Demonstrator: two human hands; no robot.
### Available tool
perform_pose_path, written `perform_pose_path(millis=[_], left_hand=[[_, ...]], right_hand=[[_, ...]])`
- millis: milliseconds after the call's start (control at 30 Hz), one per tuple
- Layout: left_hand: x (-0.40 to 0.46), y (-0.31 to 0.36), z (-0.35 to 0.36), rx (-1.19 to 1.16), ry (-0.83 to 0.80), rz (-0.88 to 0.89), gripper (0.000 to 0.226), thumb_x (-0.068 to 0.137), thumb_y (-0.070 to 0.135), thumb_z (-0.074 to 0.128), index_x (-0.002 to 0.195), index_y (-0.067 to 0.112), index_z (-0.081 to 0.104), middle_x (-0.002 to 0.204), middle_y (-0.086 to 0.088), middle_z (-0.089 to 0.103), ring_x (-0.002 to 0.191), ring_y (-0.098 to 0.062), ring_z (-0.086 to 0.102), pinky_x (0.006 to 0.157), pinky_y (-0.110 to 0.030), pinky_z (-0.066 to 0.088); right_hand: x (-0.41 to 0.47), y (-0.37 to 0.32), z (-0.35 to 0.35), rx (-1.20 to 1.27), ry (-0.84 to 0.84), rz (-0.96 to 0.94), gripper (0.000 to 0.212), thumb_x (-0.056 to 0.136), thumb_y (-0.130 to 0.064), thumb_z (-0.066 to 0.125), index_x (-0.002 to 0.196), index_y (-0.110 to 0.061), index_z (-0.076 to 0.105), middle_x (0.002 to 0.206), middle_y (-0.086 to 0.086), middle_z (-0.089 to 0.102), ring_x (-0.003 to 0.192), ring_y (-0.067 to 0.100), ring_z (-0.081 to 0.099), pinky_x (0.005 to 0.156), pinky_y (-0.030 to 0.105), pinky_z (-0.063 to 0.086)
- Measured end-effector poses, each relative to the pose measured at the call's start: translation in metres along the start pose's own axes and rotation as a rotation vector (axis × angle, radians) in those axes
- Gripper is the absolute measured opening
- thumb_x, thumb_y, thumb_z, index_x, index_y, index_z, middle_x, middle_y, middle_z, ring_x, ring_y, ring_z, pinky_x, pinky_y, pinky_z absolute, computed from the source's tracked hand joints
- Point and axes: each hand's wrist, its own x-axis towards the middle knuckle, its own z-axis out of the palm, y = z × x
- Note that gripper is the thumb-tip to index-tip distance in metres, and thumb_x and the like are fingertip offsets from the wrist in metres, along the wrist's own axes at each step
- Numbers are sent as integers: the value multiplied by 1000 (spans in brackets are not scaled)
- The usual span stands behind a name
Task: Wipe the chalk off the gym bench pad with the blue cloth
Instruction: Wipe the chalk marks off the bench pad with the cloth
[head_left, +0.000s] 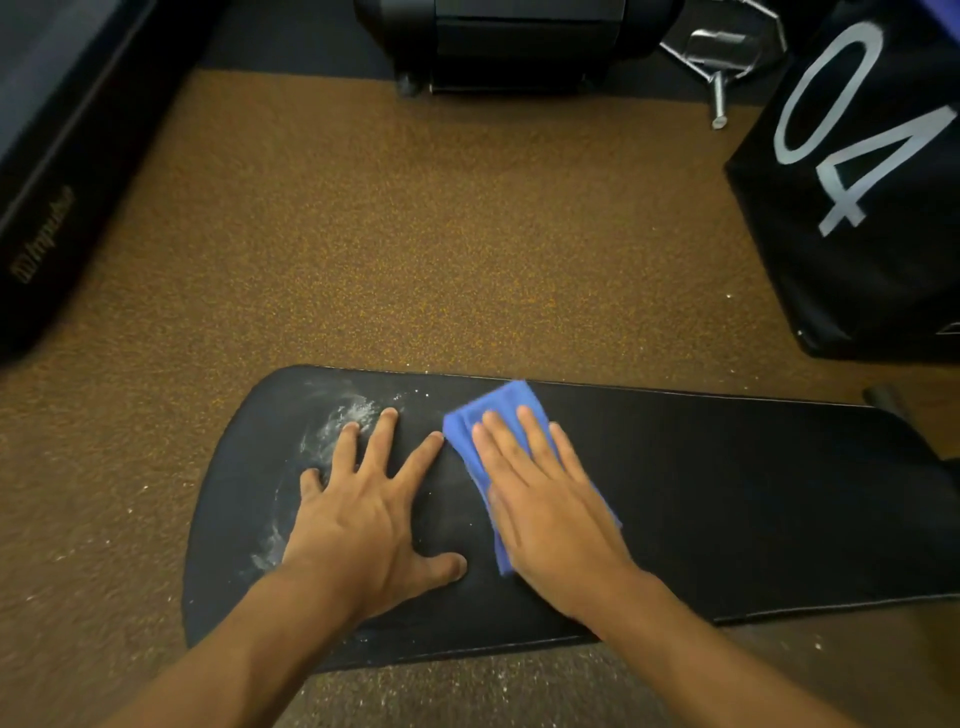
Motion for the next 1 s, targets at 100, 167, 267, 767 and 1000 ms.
perform_pose_path(millis=[100, 167, 267, 767, 1000], left_hand=[[0, 1, -1, -12, -6, 7, 120, 63, 95, 44, 153, 46, -19, 165, -1, -25, 153, -37, -11, 118, -60, 24], [0, 1, -1, -5, -6, 10, 120, 63, 94, 44, 153, 46, -18, 165, -1, -25, 153, -37, -10, 117, -60, 25], [0, 0, -1, 3, -2, 11, 119, 63, 95, 43, 153, 46, -18, 165, -2, -24, 153, -36, -10, 117, -60, 25], [2, -1, 0, 13, 4, 7, 120, 61, 96, 45, 154, 48, -14, 166, -1, -19, 153, -36, -5, 116, -60, 28], [-1, -7, -9, -82, -10, 33, 119, 60, 96, 47, 153, 51, -14, 166, 4, -20, 154, -31, -7, 118, -60, 27]], right_hand=[[-26, 39, -3, -37, 8, -55, 55, 103, -30, 31, 156, -14, 37, 163, 3, 37, 153, 29, 27, 118, 48, 21], [-6, 53, -1, -31, 27, 70, 57, 102, -31, 27, 156, -13, 37, 163, 4, 37, 153, 31, 26, 119, 48, 21], [41, 28, 1, 46, 56, 303, 63, 99, -33, 18, 158, -12, 31, 165, 4, 33, 153, 37, 21, 121, 55, 22], [15, 0, 5, 52, 46, 235, 60, 102, -30, 24, 160, -13, 25, 167, 4, 27, 154, 37, 17, 123, 56, 20], [-58, 40, 1, -38, 4, 50, 56, 104, -30, 29, 158, -15, 34, 165, 2, 33, 154, 29, 22, 119, 50, 21]])
